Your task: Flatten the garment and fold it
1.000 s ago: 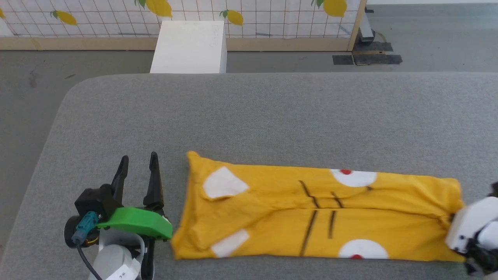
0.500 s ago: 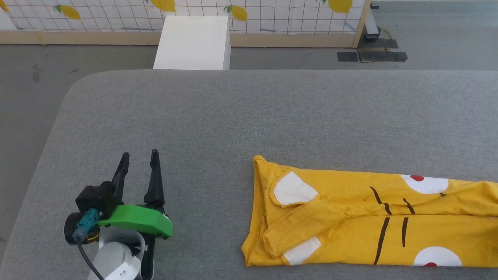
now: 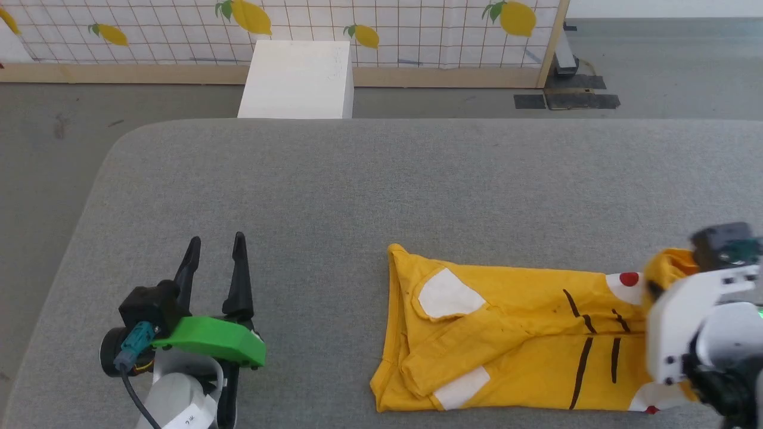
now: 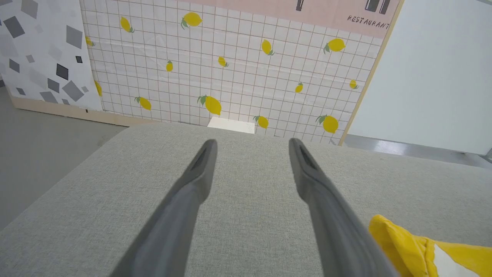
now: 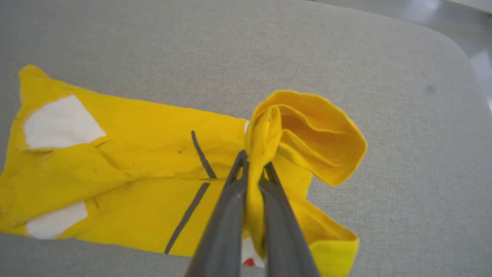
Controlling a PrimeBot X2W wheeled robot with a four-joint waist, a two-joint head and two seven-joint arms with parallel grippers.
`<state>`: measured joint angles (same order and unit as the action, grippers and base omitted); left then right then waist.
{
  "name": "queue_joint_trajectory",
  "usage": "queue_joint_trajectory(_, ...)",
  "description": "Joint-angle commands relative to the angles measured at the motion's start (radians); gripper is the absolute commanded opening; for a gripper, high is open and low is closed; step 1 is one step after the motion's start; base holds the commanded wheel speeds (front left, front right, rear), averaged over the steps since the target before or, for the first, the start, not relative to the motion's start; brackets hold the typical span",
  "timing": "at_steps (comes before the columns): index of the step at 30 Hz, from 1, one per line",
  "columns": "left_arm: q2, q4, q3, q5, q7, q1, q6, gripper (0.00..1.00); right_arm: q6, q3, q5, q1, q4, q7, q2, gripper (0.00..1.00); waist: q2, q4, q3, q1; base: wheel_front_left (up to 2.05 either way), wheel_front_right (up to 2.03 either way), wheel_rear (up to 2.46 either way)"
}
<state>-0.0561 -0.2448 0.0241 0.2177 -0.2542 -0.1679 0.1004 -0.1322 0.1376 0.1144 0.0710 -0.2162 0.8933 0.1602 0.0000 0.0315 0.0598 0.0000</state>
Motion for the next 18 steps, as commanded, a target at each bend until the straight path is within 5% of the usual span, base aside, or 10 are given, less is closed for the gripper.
queue_joint_trajectory(1, 0.005, -0.002, 0.002, -0.009, -0.008, 0.001, 0.006, 1.0, 0.002, -0.052, 0.015, -0.008, -0.057, 0.027, 0.004, 0.0, 0.0, 0.001, -0.001, 0.0, 0.0, 0.0, 0.0)
queue_joint_trajectory(8, 0.005, -0.002, -0.005, -0.009, -0.008, -0.013, 0.009, 1.0, 0.002, -0.361, 0.05, 0.074, -0.111, 0.047, 0.017, 0.0, 0.0, 0.016, 0.017, 0.0, 0.0, 0.0, 0.0)
queue_joint_trajectory(18, 0.006, -0.004, -0.036, 0.01, -0.008, -0.044, 0.01, 1.0, 0.002, -0.642, 0.098, 0.259, 0.238, -0.092, -0.061, 0.0, 0.0, 0.063, 0.064, 0.0, 0.0, 0.0, 0.0)
